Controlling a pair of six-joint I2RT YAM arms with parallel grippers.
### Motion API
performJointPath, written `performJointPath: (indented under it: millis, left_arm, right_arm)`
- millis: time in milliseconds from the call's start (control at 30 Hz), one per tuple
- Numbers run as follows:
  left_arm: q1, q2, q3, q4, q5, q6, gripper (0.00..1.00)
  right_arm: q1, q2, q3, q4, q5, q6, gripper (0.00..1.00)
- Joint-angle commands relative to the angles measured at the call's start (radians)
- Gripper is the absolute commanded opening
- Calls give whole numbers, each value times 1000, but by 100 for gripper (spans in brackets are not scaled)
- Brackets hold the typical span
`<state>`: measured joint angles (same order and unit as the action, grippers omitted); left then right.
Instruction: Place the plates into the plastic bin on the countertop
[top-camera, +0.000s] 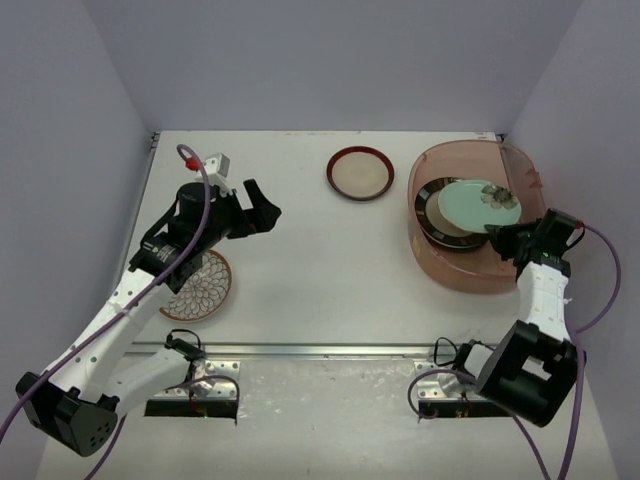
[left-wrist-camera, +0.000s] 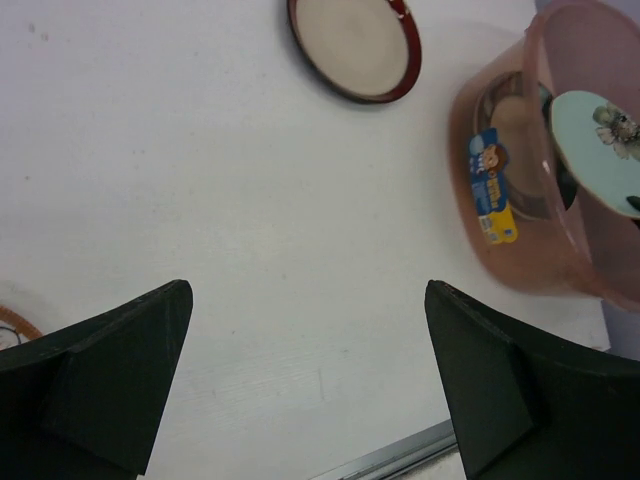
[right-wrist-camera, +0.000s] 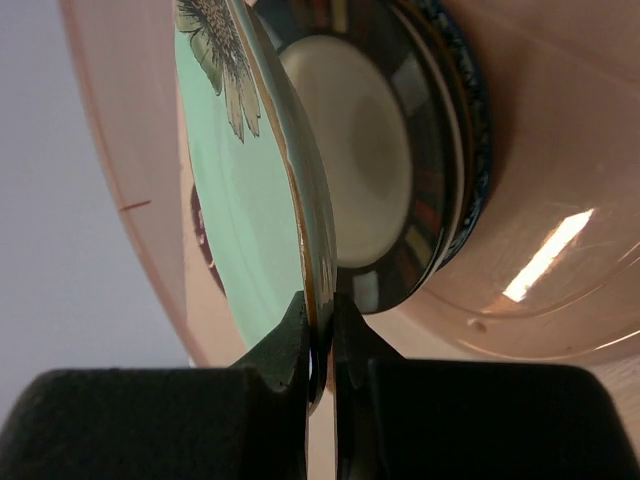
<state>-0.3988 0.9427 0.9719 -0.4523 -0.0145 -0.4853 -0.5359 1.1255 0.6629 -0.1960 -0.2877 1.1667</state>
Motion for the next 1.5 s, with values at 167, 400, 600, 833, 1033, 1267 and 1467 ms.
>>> performJointPath:
  millis: [167,400,600,833,1033,1267,1467]
  left_arm:
    - [-2,-32,-107,17,-78,78,100]
    - [-2,-28,-108,9,-92,94,100]
    - [-2,-3,-93,13,-91,90,100]
    - [-2,0,-94,11,-82,87,100]
    - [-2,-7,-88,4,-74,85,100]
    - [-2,-11,-75,-27,-113,85,100]
    - [-2,12,-60,-28,-122,57,100]
  right_arm:
    - [84,134,53,239,34,-33,0]
    - [89,244,33,277,51,-46,0]
    - [99,328,58,259,44,-94,6]
    - [109,300,59,223,36,-136,50]
    - [120,234,107,71,86,-198,76]
    - [123,103,136,-82,157,-288,84]
    - [123,-46,167,-159,161,-359,85]
